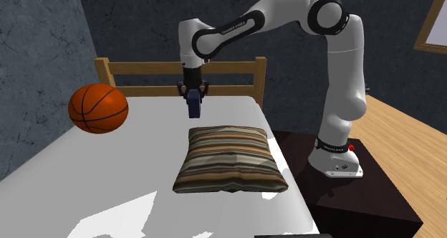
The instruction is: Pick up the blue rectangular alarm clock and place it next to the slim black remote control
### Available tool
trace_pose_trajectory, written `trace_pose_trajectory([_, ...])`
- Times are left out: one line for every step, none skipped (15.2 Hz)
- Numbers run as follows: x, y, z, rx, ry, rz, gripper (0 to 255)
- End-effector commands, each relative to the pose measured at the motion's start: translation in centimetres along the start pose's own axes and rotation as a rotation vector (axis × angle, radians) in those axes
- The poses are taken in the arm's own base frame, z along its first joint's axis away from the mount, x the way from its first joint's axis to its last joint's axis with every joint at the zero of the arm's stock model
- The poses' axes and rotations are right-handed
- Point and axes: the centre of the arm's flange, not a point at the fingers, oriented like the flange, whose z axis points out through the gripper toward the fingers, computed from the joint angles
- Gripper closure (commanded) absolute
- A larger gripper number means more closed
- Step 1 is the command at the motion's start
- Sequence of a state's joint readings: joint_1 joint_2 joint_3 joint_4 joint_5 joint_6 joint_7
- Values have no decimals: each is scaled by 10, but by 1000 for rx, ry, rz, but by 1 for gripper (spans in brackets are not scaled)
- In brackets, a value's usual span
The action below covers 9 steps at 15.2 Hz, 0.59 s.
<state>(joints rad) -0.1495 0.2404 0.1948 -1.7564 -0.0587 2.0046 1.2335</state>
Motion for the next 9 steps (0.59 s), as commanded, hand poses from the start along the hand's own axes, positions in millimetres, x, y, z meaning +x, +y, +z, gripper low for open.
trace_pose_trajectory([0, -1, -11, 0, 0, 0, 255])
trace_pose_trajectory([0, -1, -16, 0, 0, 0, 255])
trace_pose_trajectory([0, -1, -22, 0, 0, 0, 255])
trace_pose_trajectory([0, -1, -27, 0, 0, 0, 255])
trace_pose_trajectory([0, -1, -32, 0, 0, 0, 255])
trace_pose_trajectory([0, -1, -38, 0, 0, 0, 255])
trace_pose_trajectory([0, -1, -43, 0, 0, 0, 255])
trace_pose_trajectory([0, -1, -48, 0, 0, 0, 255])
trace_pose_trajectory([0, -1, -53, 0, 0, 0, 255])
